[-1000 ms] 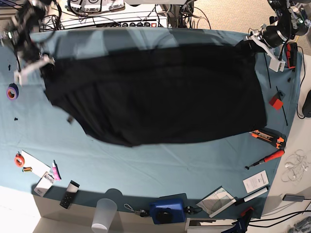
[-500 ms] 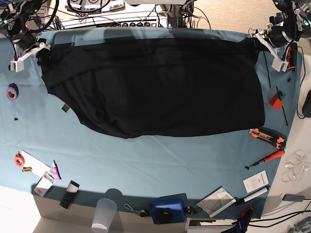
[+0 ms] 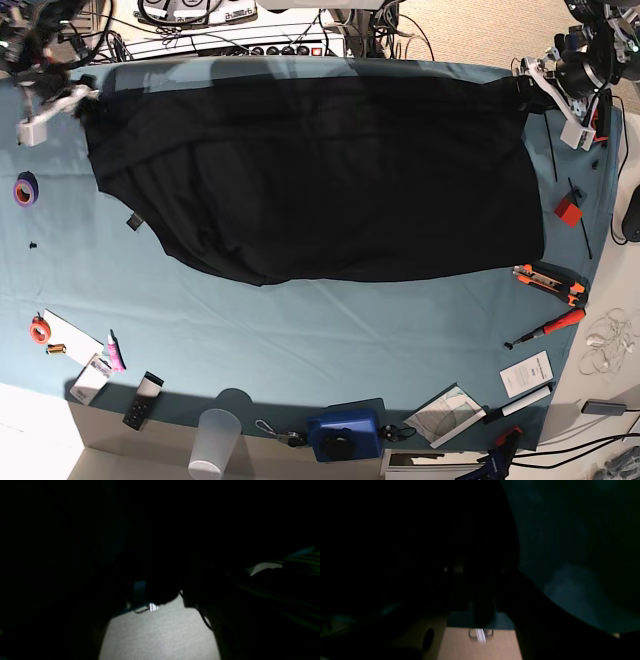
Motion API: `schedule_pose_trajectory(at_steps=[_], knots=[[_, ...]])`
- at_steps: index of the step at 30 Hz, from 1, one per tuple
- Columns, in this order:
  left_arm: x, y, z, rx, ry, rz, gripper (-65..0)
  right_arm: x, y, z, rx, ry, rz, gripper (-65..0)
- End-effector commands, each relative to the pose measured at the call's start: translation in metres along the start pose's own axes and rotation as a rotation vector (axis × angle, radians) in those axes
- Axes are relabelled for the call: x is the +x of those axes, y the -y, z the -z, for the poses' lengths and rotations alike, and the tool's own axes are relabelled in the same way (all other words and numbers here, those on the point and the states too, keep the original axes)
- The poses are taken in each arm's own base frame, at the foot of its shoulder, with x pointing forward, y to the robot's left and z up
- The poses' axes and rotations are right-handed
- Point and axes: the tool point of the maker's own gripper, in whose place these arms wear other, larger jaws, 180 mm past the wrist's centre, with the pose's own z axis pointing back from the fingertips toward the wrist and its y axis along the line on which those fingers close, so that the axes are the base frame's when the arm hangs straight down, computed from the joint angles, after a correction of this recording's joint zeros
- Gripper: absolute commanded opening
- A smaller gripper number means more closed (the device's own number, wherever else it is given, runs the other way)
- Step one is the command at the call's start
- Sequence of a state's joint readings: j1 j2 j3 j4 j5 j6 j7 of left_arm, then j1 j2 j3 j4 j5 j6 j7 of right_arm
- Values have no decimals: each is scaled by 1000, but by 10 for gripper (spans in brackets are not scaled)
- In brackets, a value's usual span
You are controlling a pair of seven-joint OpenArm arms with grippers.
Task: Layout the t-shirt on the table in an organized manner, then fold the t-shirt properly
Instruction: 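Release the shirt and raise both grippers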
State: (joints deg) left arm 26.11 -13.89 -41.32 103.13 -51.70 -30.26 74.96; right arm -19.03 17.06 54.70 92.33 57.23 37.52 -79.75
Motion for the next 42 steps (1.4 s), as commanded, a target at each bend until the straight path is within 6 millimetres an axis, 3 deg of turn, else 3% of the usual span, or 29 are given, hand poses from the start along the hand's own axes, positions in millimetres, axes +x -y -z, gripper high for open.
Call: schedule_pose_trajectory(at_steps=[1,11,20,28,31,35,37,42], knots=[[-21,-15,-5,74,-107,3,-339,20,4,-13,-8,61,-26,-482],[7,-1,-18,95,-35,115,-339,54,38,-56,-112,184,-25,-482],[17,-4,-20,118,8,172,-338,69,38,-60,-114,252,-39,-482],[14,-40,-31,305,-58,234,-338,85,33,-58,-101,298,-42,-482],[19,-33,-30,268,-22,230,-338,95,31,-58,-94,326,-48,-482],[38,0,-25,94,105,226,-338,108,27,-58,-82,361,-52,-482],[37,1,-25,90,97,256,-326,109,25,-56,-76,357,-54,-482],[25,-4,-26,115,60,254,-209,109,23,-54,-72,351,-59,-482]])
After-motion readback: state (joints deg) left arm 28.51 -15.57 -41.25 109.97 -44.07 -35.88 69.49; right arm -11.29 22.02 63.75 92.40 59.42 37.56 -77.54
